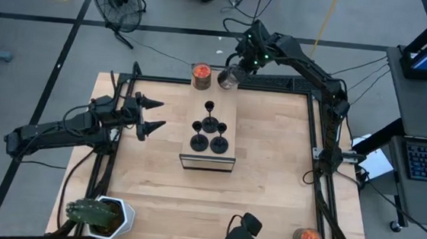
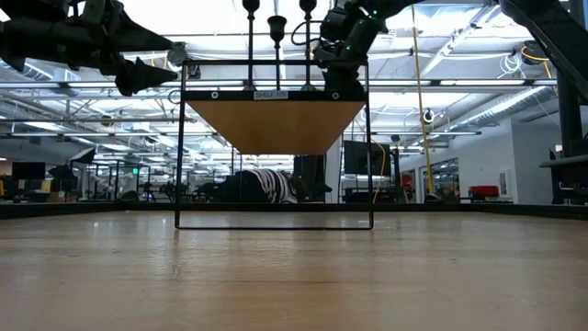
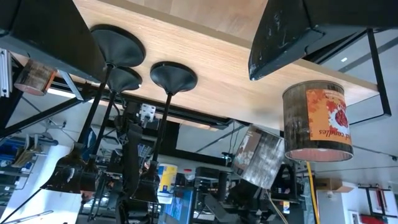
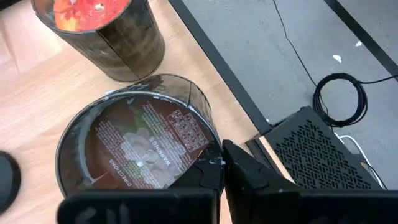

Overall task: Pick & Place candle stick holders
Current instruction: Put the brown scented candle on the shelf

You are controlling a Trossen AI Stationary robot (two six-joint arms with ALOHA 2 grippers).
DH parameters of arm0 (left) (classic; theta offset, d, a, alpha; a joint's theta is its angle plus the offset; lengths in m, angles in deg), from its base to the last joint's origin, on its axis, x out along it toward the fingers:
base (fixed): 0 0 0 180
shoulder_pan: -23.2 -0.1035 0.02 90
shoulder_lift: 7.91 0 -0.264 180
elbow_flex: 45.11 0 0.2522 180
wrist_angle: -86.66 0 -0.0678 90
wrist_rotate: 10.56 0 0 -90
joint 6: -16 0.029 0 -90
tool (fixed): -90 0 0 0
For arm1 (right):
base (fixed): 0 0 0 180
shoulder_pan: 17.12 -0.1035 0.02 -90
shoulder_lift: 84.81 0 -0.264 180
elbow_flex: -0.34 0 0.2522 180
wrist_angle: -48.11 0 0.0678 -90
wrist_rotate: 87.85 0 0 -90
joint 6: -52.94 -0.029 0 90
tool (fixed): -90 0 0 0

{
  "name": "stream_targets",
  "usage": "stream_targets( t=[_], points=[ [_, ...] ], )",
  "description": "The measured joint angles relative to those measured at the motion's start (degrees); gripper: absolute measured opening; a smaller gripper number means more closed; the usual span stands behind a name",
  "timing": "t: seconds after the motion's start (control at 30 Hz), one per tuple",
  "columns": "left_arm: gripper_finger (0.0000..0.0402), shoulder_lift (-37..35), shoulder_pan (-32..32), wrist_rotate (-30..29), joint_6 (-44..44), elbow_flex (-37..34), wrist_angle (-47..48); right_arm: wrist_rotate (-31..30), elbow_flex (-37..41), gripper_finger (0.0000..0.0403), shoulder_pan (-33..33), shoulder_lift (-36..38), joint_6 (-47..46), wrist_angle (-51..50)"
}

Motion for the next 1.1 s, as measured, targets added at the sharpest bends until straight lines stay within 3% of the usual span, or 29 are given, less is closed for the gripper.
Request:
stream_targets(
  t=[0.9, 1.1],
  points=[
    [0.0397, 0.02, 0.00, 0.02, -0.31, 0.00, -0.02, 2.64, 0.32, 0.0000, -0.35, -0.63, 0.80, 0.65],
    [0.0397, 0.01, 0.00, 0.02, -0.24, 0.00, 0.00, 3.07, 3.96, 0.0003, -0.63, -0.53, 0.38, 2.83]
  ],
)
